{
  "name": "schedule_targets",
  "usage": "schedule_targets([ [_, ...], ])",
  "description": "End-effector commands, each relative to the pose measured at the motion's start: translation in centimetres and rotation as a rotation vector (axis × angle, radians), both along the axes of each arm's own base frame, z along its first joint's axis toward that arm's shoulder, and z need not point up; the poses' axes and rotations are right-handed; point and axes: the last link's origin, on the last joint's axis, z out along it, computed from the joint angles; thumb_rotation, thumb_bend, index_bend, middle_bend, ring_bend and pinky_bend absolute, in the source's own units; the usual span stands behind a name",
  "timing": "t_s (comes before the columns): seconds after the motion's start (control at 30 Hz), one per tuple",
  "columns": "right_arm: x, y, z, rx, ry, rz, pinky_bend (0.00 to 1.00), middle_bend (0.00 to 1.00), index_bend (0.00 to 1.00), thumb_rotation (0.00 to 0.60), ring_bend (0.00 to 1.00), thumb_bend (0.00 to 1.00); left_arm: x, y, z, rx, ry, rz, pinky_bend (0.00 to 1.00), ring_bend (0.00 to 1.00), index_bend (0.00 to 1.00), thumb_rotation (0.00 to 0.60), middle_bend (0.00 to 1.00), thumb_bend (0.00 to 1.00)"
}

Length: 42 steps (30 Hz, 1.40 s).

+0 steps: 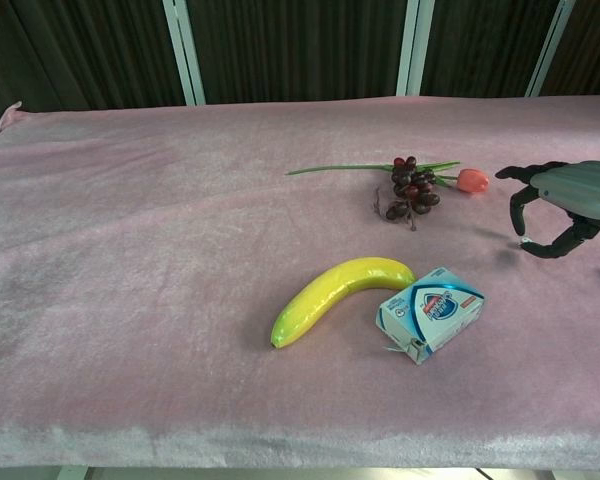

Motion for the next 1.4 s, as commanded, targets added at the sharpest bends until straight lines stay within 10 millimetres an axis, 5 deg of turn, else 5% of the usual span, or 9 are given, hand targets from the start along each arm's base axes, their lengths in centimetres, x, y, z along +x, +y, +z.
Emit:
schedule_targets([
  [0.03,0.0,0.0,0.0,0.000,0.000,-0.002,0.00,0.03,0.60,0.600,0.00,0.48,0.0,0.0,0.0,-0.003,0.000,0.000,0.02,0.00,0.00,0.600,0.00,0.29],
  [1.07,0.1,-0.1,-0.4,0.005,0.004,-0.012,0.00,0.04,0.72,0.600,0.00,0.49,0.0,-0.1,0.4,0.012,-0.008,0.000,0.02,0.00,0.00,0.600,0.00,0.30],
  [1.2,1.1,0.1,0.7,-0.021,-0.030,0.023,0.00,0.04,0.73,0.600,0.00,0.49,-0.1,-0.1,0.5,0.016,-0.011,0.000,0.02,0.00,0.00,0.600,0.00,0.30],
  [1.4,5.2,1.2,4.1,-0.105,-0.189,0.146,0.00,0.04,0.71,0.600,0.00,0.49,-0.1,-0.1,0.6,0.020,-0.013,0.001,0.02,0.00,0.00,0.600,0.00,0.30],
])
